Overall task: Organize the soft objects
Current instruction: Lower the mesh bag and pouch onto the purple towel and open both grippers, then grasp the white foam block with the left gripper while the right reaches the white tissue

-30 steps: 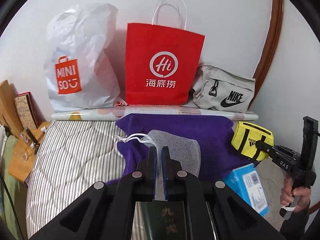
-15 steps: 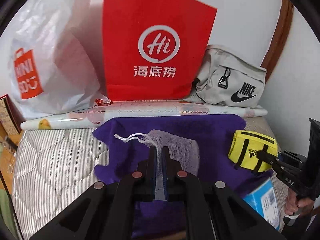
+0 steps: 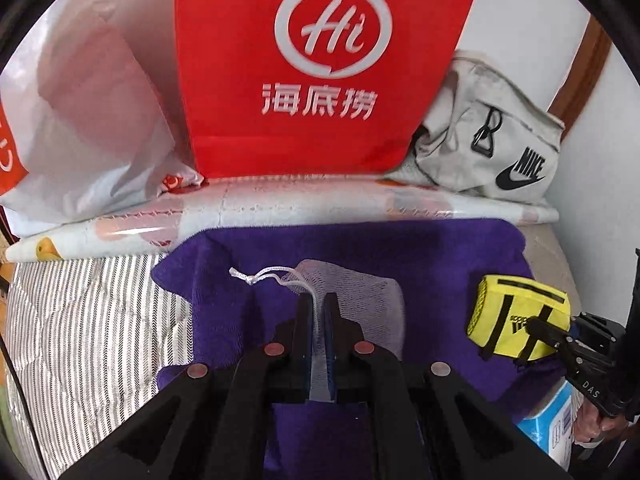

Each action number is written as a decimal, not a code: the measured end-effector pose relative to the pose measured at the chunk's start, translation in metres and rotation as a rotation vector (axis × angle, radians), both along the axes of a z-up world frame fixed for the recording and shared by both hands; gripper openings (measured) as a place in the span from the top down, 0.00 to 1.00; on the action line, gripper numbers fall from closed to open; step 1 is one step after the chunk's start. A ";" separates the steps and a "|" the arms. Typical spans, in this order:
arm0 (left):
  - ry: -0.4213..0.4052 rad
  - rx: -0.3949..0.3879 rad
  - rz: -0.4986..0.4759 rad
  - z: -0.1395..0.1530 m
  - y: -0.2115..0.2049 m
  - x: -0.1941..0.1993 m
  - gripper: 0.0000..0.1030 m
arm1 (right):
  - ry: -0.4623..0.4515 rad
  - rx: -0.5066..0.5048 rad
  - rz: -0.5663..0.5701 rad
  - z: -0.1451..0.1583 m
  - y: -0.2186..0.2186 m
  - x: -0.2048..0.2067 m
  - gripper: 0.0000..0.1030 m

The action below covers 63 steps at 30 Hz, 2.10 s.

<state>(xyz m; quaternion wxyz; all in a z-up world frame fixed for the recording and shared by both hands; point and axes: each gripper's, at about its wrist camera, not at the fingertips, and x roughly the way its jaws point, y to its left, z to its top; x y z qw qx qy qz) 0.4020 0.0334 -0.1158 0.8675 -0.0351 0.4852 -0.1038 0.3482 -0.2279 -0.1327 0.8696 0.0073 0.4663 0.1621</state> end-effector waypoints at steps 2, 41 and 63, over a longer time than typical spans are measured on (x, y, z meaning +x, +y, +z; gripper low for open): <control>0.002 0.006 0.001 -0.001 0.001 0.001 0.93 | 0.000 -0.005 -0.002 -0.001 -0.001 0.001 0.85; -0.108 0.017 0.090 0.087 0.019 -0.252 0.61 | -0.168 0.053 -0.035 0.101 -0.019 -0.201 0.14; 0.066 0.034 0.084 -0.017 -0.025 -0.288 0.40 | -0.169 0.072 -0.016 0.057 -0.016 -0.290 0.14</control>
